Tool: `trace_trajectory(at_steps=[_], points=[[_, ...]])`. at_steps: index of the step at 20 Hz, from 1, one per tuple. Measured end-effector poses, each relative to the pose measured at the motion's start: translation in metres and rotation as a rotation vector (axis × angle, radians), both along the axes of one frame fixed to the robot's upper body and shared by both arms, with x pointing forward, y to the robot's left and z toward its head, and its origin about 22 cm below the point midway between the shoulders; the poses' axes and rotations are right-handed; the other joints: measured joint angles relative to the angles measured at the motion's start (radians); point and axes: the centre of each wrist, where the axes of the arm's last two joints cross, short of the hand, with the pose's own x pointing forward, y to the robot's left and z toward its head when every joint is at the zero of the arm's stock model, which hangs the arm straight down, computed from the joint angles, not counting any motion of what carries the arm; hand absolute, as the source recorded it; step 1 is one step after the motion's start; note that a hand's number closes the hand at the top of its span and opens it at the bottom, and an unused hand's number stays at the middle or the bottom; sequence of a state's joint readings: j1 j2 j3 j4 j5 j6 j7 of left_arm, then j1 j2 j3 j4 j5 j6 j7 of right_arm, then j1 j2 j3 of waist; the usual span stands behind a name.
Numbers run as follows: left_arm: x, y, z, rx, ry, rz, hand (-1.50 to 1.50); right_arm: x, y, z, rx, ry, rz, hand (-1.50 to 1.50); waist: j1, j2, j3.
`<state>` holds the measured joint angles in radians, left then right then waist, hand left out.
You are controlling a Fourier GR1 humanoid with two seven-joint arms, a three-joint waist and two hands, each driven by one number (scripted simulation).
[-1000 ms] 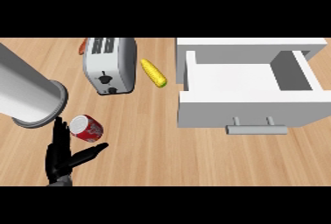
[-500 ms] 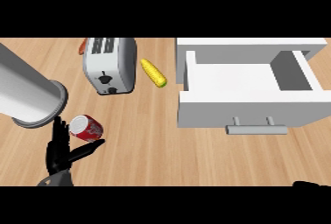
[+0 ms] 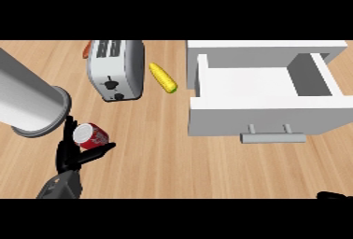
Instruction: Pick up the can, place it into the drawer and close the drawer
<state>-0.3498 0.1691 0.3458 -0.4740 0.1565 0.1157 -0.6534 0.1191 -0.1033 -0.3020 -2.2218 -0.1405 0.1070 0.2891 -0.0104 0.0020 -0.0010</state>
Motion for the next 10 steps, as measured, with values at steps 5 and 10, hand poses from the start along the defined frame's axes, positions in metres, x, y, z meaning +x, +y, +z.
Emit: trace_trajectory(at_steps=[5, 10], points=[[0.012, 0.000, 0.006, -0.033, -0.011, -0.073, 1.50, 0.000, 0.003, 0.001, -0.002, -0.008, -0.005, -1.50, 0.002, -0.001, 0.000], [0.023, -0.004, 0.010, -0.071, -0.048, -0.131, 1.50, 0.003, -0.004, 0.003, 0.001, -0.006, -0.003, -1.50, -0.001, 0.000, 0.000]])
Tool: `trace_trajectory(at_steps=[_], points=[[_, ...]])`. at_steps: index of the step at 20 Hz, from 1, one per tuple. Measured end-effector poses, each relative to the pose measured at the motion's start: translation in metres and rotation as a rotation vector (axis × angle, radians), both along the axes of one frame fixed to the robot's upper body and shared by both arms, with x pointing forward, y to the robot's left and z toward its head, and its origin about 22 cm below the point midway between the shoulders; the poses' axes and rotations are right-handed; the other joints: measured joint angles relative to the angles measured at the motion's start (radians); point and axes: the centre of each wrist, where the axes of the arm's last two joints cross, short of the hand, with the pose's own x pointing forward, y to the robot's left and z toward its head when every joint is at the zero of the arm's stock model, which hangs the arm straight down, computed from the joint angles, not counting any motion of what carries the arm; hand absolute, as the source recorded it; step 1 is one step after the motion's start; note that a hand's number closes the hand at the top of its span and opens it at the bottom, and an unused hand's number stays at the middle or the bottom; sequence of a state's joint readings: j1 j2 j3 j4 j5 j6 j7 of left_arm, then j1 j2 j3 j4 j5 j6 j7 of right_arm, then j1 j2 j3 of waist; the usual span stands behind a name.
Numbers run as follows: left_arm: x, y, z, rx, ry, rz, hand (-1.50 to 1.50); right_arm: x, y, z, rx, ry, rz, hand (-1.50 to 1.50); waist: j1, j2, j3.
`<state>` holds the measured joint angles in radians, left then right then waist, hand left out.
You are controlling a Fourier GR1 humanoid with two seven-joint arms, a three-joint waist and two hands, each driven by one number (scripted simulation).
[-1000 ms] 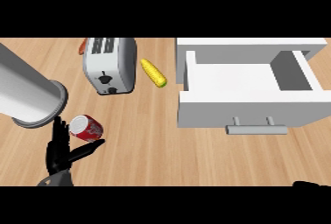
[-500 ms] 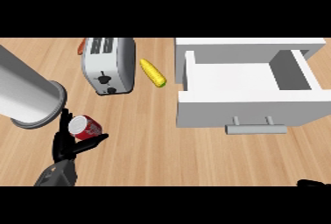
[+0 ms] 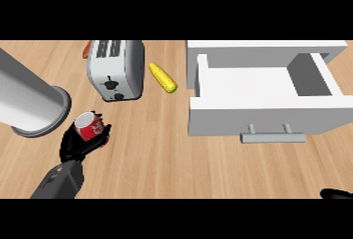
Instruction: Pick up the can, place it into the drawer and close the drawer
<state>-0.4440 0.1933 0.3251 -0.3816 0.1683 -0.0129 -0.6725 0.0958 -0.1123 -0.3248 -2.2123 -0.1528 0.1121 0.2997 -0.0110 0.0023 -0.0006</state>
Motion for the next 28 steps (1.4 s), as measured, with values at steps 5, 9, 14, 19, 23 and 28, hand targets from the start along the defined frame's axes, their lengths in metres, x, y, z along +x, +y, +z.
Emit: trace_trajectory(at_steps=[5, 9, 14, 19, 23, 28], points=[[0.010, -0.012, 0.003, -0.007, -0.040, -0.038, 1.50, -0.001, 0.008, -0.001, -0.008, -0.011, -0.012, -1.50, 0.000, 0.000, 0.000], [0.026, -0.038, 0.009, -0.012, -0.063, -0.108, 1.50, -0.005, 0.007, 0.001, -0.020, -0.021, -0.015, -1.50, -0.003, 0.000, 0.000], [0.048, -0.071, 0.021, -0.031, -0.086, -0.202, 1.50, -0.001, 0.011, 0.004, -0.021, -0.026, -0.018, -1.50, -0.003, 0.001, 0.000], [0.065, -0.099, 0.036, -0.047, -0.120, -0.254, 1.50, -0.005, 0.008, 0.006, -0.027, -0.034, -0.026, -1.50, 0.000, -0.001, 0.000], [0.084, -0.114, 0.062, -0.031, -0.120, -0.312, 1.50, 0.001, 0.006, 0.007, -0.033, -0.033, -0.046, -1.50, 0.010, -0.003, 0.000], [0.086, -0.122, 0.073, -0.003, -0.071, -0.313, 1.50, 0.001, 0.006, 0.005, -0.037, -0.032, -0.051, -1.50, 0.020, -0.003, -0.001]])
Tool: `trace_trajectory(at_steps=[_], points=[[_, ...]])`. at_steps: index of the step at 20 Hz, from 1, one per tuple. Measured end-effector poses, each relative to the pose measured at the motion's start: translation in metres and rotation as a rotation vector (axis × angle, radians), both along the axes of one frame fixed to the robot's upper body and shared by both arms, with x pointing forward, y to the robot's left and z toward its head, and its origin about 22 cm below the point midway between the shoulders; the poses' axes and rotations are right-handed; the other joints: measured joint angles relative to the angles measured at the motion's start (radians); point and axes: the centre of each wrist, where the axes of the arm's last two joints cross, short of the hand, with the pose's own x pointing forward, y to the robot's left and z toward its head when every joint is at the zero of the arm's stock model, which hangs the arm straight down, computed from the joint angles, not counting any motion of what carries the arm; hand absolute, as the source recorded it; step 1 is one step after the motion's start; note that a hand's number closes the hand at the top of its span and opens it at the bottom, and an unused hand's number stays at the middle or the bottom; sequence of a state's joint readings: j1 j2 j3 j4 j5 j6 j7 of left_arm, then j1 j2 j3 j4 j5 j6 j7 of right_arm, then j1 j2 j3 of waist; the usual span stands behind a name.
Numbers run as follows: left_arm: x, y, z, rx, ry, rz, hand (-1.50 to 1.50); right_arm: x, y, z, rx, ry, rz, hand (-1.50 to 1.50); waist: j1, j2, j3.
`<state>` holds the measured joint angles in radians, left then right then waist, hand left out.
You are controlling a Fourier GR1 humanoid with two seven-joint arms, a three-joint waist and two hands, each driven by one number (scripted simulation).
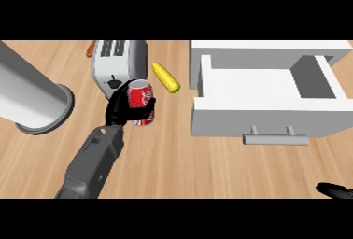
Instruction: Pick up the can, place it into the drawer and close the drawer
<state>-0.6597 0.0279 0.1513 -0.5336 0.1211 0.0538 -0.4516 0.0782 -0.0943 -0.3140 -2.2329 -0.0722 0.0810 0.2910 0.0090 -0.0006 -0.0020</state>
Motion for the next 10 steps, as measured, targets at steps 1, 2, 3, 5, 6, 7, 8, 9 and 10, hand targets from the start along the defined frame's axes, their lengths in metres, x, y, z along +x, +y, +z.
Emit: trace_trajectory(at_steps=[1, 2, 3, 5, 6, 7, 8, 9, 10], points=[[0.001, 0.000, 0.002, 0.005, 0.019, -0.001, 1.50, 0.000, 0.000, -0.001, 0.000, 0.005, -0.003, -1.50, 0.003, 0.000, 0.000], [0.001, 0.000, 0.004, 0.006, 0.033, -0.002, 1.50, -0.001, -0.001, -0.002, -0.002, 0.006, -0.004, -1.50, 0.004, -0.001, 0.000], [0.002, -0.001, 0.005, 0.004, 0.044, -0.001, 1.50, 0.000, 0.000, -0.001, -0.004, 0.006, -0.001, -1.50, 0.005, -0.001, 0.000], [0.001, -0.002, 0.008, 0.002, 0.068, 0.000, 1.50, 0.000, -0.003, -0.002, -0.006, 0.011, 0.000, -1.50, 0.006, -0.003, -0.001], [0.002, -0.002, 0.010, 0.003, 0.082, 0.007, 1.50, 0.000, -0.003, -0.001, -0.005, 0.010, 0.002, -1.50, 0.006, -0.003, -0.001], [0.002, -0.001, 0.010, 0.001, 0.092, 0.014, 1.50, -0.001, -0.003, -0.001, -0.005, 0.012, 0.007, -1.50, 0.003, -0.004, -0.001], [0.001, -0.001, 0.011, 0.002, 0.100, 0.022, 1.50, -0.001, -0.003, 0.000, -0.002, 0.010, 0.008, -1.50, 0.001, -0.005, 0.000], [0.001, -0.001, 0.012, 0.003, 0.107, 0.025, 1.50, 0.000, -0.003, 0.001, -0.003, 0.009, 0.009, -1.50, 0.001, -0.005, -0.001], [0.001, -0.001, 0.013, 0.002, 0.117, 0.033, 1.50, 0.001, -0.002, 0.001, -0.001, 0.008, 0.010, -1.50, 0.000, -0.005, -0.001]])
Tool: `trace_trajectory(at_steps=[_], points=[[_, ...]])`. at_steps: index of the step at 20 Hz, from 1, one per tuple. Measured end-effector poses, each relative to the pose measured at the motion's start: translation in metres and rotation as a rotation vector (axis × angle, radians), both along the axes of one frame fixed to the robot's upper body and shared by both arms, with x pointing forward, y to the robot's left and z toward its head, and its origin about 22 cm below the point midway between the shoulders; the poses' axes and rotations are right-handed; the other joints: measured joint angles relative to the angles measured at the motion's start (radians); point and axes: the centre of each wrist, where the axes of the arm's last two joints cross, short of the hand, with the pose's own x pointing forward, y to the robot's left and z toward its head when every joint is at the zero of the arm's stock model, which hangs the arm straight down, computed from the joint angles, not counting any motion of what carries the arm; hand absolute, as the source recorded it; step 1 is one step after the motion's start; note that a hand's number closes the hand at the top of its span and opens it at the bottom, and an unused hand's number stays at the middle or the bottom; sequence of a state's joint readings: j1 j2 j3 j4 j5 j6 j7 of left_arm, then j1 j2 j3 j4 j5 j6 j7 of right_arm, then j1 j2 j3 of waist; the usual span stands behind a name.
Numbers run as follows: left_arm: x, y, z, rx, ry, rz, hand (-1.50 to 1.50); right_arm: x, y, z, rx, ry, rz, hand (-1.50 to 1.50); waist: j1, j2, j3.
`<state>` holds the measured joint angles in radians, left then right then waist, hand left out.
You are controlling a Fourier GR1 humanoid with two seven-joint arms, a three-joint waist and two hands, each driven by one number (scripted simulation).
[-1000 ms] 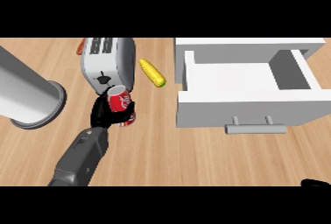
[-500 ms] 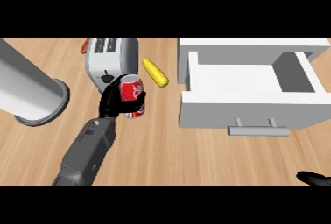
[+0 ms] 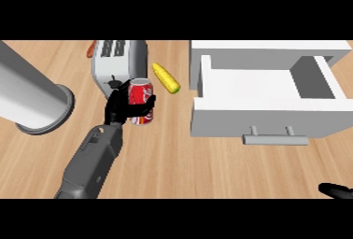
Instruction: Pick up the can, place it into the drawer and close the drawer
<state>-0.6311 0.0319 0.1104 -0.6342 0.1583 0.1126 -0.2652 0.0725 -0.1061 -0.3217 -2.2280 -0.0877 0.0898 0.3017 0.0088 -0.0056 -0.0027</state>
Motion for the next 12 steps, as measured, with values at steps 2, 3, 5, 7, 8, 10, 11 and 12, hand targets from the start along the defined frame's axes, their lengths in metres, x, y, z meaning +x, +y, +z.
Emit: trace_trajectory(at_steps=[2, 3, 5, 7, 8, 10, 11, 12], points=[[-0.0008, 0.0003, 0.0015, 0.006, 0.012, 0.015, 1.50, 0.0009, 0.0020, 0.0005, -0.002, 0.003, 0.008, -1.50, -0.004, -0.001, 0.000], [-0.0012, 0.0011, 0.0022, 0.010, 0.018, 0.023, 1.50, 0.0010, 0.0020, 0.0001, -0.002, 0.004, 0.010, -1.50, -0.007, -0.001, 0.000], [-0.0017, 0.0017, 0.0042, 0.018, 0.035, 0.036, 1.50, 0.0025, 0.0030, 0.0008, -0.006, 0.001, 0.014, -1.50, -0.011, -0.002, 0.000], [-0.0026, 0.0026, 0.0058, 0.026, 0.051, 0.051, 1.50, 0.0034, 0.0038, 0.0008, -0.003, -0.001, 0.016, -1.50, -0.017, -0.004, 0.001], [-0.0033, 0.0037, 0.0065, 0.032, 0.058, 0.062, 1.50, 0.0040, 0.0049, 0.0018, -0.004, -0.003, 0.021, -1.50, -0.021, -0.004, 0.001], [-0.0044, 0.0055, 0.0082, 0.037, 0.075, 0.079, 1.50, 0.0059, 0.0058, 0.0025, -0.007, 0.000, 0.030, -1.50, -0.029, -0.006, 0.002], [-0.0050, 0.0060, 0.0092, 0.041, 0.084, 0.090, 1.50, 0.0068, 0.0073, 0.0023, -0.004, 0.003, 0.037, -1.50, -0.033, -0.006, 0.002], [-0.0058, 0.0067, 0.0100, 0.045, 0.088, 0.097, 1.50, 0.0080, 0.0085, 0.0024, -0.002, 0.003, 0.042, -1.50, -0.036, -0.006, 0.002]])
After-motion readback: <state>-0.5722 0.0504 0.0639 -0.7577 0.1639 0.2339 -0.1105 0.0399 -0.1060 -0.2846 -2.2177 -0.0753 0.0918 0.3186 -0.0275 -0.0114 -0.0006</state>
